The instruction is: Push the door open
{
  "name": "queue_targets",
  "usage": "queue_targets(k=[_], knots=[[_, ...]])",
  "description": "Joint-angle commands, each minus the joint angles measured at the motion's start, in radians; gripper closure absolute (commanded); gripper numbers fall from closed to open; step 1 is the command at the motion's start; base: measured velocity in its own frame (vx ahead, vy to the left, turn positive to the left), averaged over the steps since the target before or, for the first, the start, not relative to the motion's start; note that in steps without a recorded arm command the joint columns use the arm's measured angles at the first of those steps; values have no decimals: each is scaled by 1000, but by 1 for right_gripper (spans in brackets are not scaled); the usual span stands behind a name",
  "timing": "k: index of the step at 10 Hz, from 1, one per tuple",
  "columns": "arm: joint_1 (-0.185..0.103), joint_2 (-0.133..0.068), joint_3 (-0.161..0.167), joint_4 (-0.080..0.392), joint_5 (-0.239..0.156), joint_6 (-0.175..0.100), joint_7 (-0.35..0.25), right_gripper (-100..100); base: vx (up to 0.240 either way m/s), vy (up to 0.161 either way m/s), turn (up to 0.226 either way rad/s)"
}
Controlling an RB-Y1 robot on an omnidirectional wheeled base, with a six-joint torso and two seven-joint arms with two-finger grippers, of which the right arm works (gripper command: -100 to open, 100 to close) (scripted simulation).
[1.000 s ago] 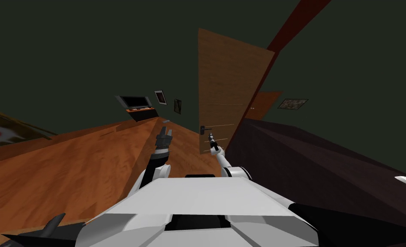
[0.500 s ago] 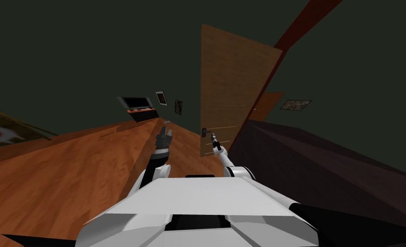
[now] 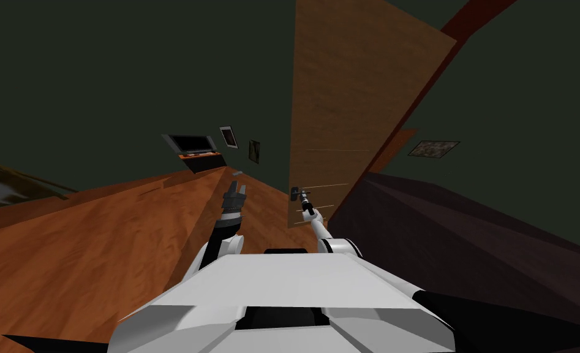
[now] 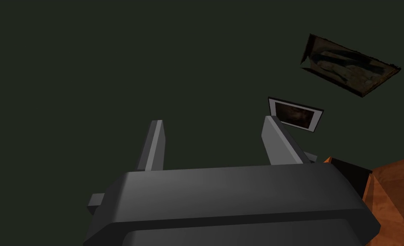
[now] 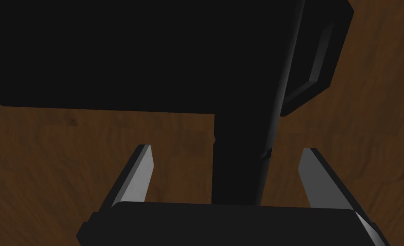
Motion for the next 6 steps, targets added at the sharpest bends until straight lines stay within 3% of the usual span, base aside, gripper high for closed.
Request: queue_targets(k=[1, 2, 6], knots=[[0, 0, 0, 0, 0, 0, 0, -100, 13, 11, 0], [0, 0, 0, 0, 0, 0, 0, 100, 0, 0, 0], [0, 0, 0, 0, 0, 0, 0, 100, -4, -2, 3]])
